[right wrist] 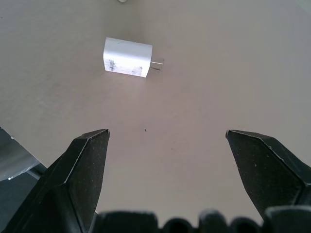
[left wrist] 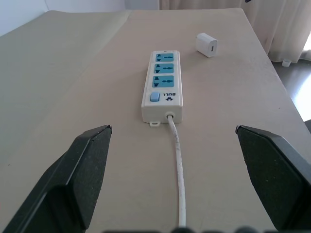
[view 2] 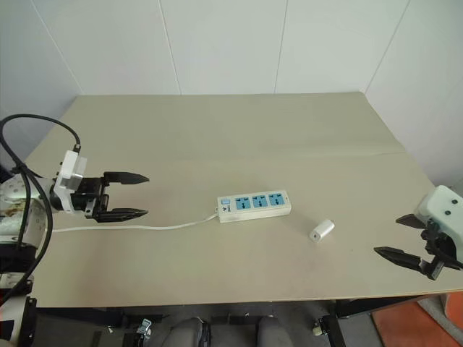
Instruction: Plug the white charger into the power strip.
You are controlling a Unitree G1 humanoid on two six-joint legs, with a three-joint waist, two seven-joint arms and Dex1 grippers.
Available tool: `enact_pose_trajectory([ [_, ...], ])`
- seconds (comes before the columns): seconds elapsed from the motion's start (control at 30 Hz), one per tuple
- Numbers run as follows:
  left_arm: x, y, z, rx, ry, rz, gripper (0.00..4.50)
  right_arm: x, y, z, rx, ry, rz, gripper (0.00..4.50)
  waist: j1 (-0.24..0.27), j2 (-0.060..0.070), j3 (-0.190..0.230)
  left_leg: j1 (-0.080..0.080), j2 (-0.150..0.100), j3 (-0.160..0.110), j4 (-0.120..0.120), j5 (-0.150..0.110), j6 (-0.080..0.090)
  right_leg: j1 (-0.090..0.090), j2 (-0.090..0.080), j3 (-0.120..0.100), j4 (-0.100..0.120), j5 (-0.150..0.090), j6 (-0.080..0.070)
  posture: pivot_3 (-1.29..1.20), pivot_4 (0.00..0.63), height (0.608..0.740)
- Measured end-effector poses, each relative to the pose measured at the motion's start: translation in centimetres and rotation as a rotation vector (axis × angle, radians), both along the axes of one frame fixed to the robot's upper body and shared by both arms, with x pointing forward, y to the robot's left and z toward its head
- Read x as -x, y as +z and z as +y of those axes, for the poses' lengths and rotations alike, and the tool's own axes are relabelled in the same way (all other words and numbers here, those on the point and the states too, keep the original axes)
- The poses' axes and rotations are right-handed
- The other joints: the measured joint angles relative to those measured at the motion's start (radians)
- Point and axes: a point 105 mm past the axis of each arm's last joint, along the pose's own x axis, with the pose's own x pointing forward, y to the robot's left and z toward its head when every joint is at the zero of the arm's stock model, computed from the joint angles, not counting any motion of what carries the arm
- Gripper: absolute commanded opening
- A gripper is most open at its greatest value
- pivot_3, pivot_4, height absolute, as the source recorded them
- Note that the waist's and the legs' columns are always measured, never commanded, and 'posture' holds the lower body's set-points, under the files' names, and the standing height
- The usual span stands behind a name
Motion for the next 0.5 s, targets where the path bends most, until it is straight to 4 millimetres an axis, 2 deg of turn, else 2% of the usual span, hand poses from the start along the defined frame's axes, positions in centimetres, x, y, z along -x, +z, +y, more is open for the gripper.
enact_pose_trajectory([
  [0.23,-0.1,-0.9,0.2,-0.041,-0.007,0.019,4.46,0.1,-0.3,0.0,0.002,-0.009,-0.002,4.5,0.001,0.0,0.0,0.0,0.0,0.0,0.0,0.0,0.0,0.0,0.0,0.0,0.0,0.0,0.0,0.0,0.15,0.74],
  [0.33,-0.4,-2.3,-1.0,-0.046,-0.052,0.071,4.46,-0.2,0.0,0.1,0.001,-0.007,-0.025,4.5,0.002,0.0,0.0,0.0,0.0,0.0,0.0,0.0,0.0,0.001,0.0,0.0,0.0,0.0,0.0,0.0,0.15,0.74],
  [0.5,-2.2,-4.1,-3.9,-0.063,-0.117,0.083,4.46,-0.9,0.8,2.0,0.007,0.067,-0.058,4.5,0.004,-0.001,0.0,-0.001,-0.001,0.0,0.0,0.0,0.0,0.0,0.0,0.0,-0.001,0.0,0.0,0.0,0.15,0.74],
])
